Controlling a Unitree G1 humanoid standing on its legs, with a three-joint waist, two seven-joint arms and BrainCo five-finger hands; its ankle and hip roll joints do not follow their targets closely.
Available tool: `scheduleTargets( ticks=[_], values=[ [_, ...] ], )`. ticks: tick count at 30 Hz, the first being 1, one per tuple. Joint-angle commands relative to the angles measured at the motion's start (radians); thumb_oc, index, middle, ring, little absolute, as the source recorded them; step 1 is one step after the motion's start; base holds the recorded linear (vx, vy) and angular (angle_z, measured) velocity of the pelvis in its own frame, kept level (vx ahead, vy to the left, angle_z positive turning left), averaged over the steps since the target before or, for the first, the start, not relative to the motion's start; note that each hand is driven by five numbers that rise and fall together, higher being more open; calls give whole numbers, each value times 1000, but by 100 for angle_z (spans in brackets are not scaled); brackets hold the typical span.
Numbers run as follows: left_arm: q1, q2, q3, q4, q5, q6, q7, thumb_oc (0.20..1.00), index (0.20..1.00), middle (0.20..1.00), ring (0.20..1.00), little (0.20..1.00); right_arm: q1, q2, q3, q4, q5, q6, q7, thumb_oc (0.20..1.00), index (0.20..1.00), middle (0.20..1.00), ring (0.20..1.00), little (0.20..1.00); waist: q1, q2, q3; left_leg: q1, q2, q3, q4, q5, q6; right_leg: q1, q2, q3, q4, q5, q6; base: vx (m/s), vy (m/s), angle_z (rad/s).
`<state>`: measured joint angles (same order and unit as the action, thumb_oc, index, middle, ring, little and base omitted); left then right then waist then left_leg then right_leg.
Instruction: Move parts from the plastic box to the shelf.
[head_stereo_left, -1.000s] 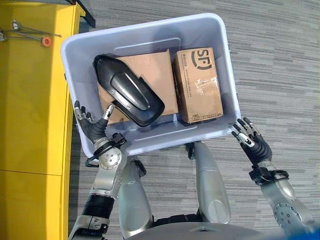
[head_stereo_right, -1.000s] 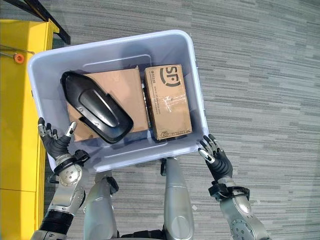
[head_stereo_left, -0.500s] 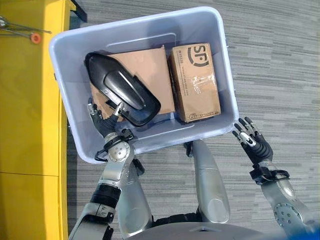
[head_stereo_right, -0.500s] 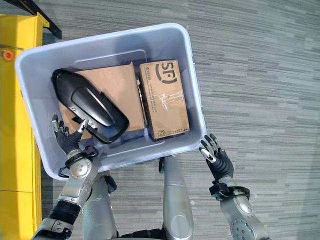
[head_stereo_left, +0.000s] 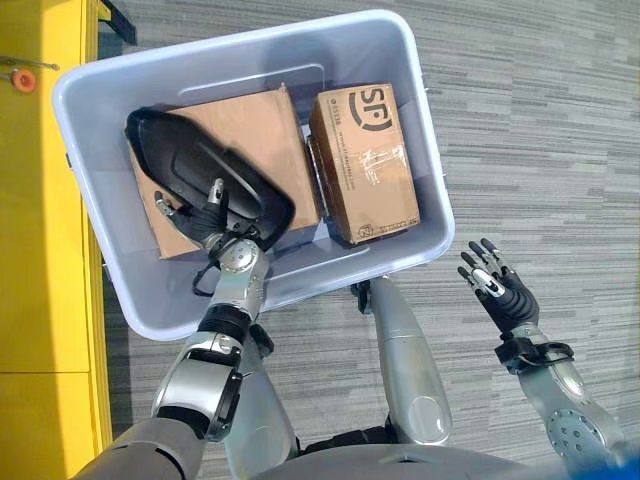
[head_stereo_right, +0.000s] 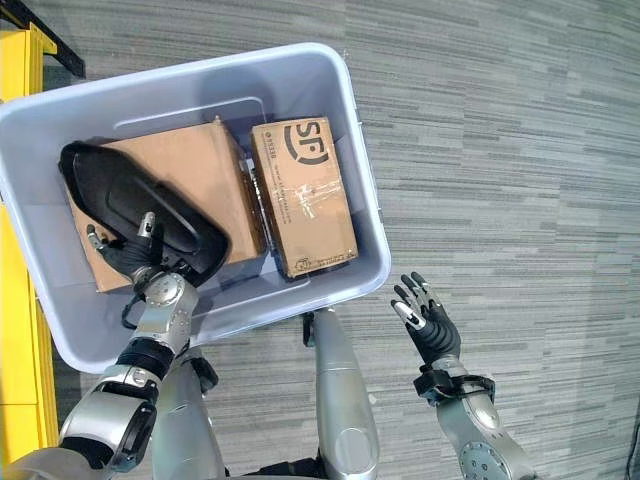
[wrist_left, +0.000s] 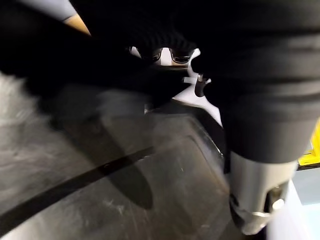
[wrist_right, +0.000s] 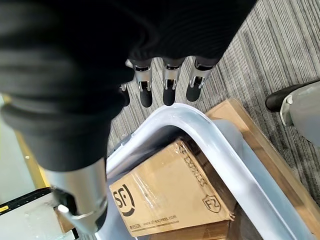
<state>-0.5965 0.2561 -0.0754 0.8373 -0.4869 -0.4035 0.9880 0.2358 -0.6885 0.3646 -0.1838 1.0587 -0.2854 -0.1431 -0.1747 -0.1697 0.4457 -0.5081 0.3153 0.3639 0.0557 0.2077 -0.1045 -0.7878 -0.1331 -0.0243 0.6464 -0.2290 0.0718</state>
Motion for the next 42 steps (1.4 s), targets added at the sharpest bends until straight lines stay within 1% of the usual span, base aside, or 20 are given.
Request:
scheduleTargets(
  ticks=[1, 2, 6, 7, 12, 13, 14, 18, 20, 27, 39, 42],
  values=[
    [-23, 22, 63, 102, -151, 50, -52, 1000, 1000, 1000, 1000, 1000, -31, -17, 0, -32, 8, -46, -7, 1000, 1000, 1000, 1000, 1000, -20, -57, 28, 79, 101, -71, 130, -100, -109, 154, -31, 24, -354, 310, 86, 0, 13, -6],
    [-41, 19, 75, 135, -180, 49, -56, 1000, 1000, 1000, 1000, 1000, -35, -27, 2, -34, 6, -45, -9, 1000, 1000, 1000, 1000, 1000, -22, -55, 28, 75, 102, -72, 135, -103, -109, 151, -31, 27, -351, 308, 86, 2, 15, -4],
    [-51, 19, 73, 151, -180, 53, -58, 1000, 1000, 1000, 1000, 1000, -36, -28, 9, -35, 9, -48, -9, 1000, 1000, 1000, 1000, 1000, -23, -52, 26, 73, 100, -73, 135, -105, -108, 150, -32, 29, -350, 308, 86, 0, 0, 0],
    [-52, 17, 63, 182, -165, 72, -53, 1000, 1000, 1000, 1000, 1000, -36, -32, 12, -39, 12, -49, -4, 1000, 1000, 1000, 1000, 1000, -26, -51, 25, 70, 100, -72, 138, -107, -107, 145, -32, 29, -345, 306, 86, 0, 0, 0],
    [-65, 14, 22, 221, -121, 118, -62, 1000, 1000, 1000, 1000, 1000, -47, -53, 12, -49, 16, -52, 1, 1000, 1000, 1000, 1000, 1000, -34, -47, 30, 68, 98, -68, 142, -111, -105, 141, -33, 38, -340, 308, 86, 0, 0, 0],
    [-69, 13, 8, 219, -112, 126, -75, 445, 445, 445, 445, 445, -50, -56, 10, -48, 14, -50, 3, 1000, 1000, 1000, 1000, 1000, -36, -45, 32, 70, 96, -67, 142, -110, -104, 144, -33, 39, -342, 309, 86, 0, 0, 0],
    [-73, 19, -3, 215, -93, 138, -83, 200, 200, 200, 200, 200, -52, -55, 8, -45, 13, -47, 7, 1000, 1000, 1000, 1000, 1000, -37, -43, 33, 71, 95, -67, 142, -110, -104, 146, -33, 40, -344, 310, 86, 0, 0, 0],
    [-83, 25, -38, 198, -41, 159, -91, 200, 200, 200, 200, 200, -53, -62, 2, -42, 11, -47, 18, 1000, 1000, 1000, 1000, 1000, -40, -36, 35, 76, 95, -61, 144, -113, -103, 142, -31, 44, -340, 311, 85, 0, 0, 0],
    [-87, 27, -40, 204, -45, 164, -97, 200, 200, 200, 200, 200, -51, -62, 0, -40, 13, -45, 20, 1000, 1000, 1000, 1000, 1000, -40, -34, 35, 76, 94, -60, 144, -114, -103, 142, -30, 46, -340, 311, 85, 0, 0, 0],
    [-88, 36, -32, 206, -50, 165, -104, 200, 200, 200, 200, 200, -43, -67, -11, -40, 18, -45, 25, 1000, 1000, 1000, 1000, 1000, -38, -23, 33, 71, 92, -61, 149, -118, -101, 141, -35, 45, -336, 311, 84, 0, 0, 0],
    [-77, 43, -36, 175, -37, 145, -103, 200, 200, 200, 200, 200, -32, -65, -18, -36, 26, -46, 36, 1000, 1000, 1000, 1000, 1000, -36, -20, 31, 75, 87, -63, 148, -121, -99, 145, -37, 47, -337, 311, 85, 0, 0, 0],
    [-75, 59, -62, 125, 34, 151, -78, 200, 200, 200, 200, 200, -32, -67, -20, -35, 24, -51, 40, 1000, 1000, 1000, 1000, 1000, -34, -19, 30, 75, 87, -62, 147, -122, -99, 143, -38, 48, -335, 313, 85, 0, 0, 0]
  ],
)
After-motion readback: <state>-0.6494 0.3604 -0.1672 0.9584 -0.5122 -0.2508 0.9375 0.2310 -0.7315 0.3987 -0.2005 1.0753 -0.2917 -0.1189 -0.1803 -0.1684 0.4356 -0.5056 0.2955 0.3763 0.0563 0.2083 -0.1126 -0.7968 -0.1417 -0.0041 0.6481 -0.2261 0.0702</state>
